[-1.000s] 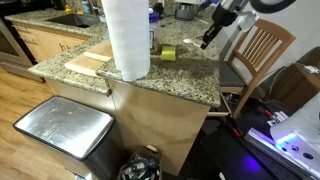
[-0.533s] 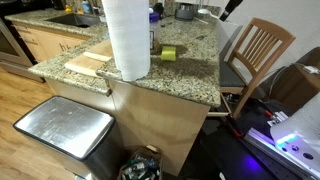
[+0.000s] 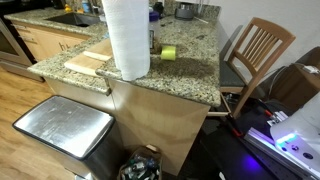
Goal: Place the spoon on top of the paper towel roll
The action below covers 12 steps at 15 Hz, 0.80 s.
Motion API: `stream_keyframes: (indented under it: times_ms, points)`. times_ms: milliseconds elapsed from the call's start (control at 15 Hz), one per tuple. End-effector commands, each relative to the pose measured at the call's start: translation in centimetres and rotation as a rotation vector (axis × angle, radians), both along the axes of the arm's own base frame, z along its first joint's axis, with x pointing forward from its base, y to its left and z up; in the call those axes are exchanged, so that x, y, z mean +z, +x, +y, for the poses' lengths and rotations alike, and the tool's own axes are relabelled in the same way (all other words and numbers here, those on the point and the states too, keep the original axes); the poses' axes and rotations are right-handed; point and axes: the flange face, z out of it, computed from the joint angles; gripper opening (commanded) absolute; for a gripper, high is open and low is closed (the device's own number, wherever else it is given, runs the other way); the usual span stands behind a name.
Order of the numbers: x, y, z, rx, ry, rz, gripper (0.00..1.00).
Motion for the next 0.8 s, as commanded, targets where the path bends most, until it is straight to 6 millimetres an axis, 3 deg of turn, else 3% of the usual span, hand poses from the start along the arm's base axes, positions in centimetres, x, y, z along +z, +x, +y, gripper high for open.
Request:
stream_keyframes:
  times_ms: [0, 67, 133, 400, 533, 733]
  points:
    - [4.2, -1.3, 5.8, 0.143, 0.046, -0.103, 0.01]
    - [3.4, -1.5, 3.1, 0.073, 0.028, -0.077, 0.01]
    - [4.0, -2.0, 4.1, 0.091, 0.036, -0.087, 0.02]
    - [3.1, -1.4, 3.7, 0.095, 0.027, -0.052, 0.01]
    - [3.3, -1.8, 5.9, 0.189, 0.005, -0.042, 0.01]
    - [7.1, -3.5, 11.1, 0.346, -0.024, -0.096, 0.01]
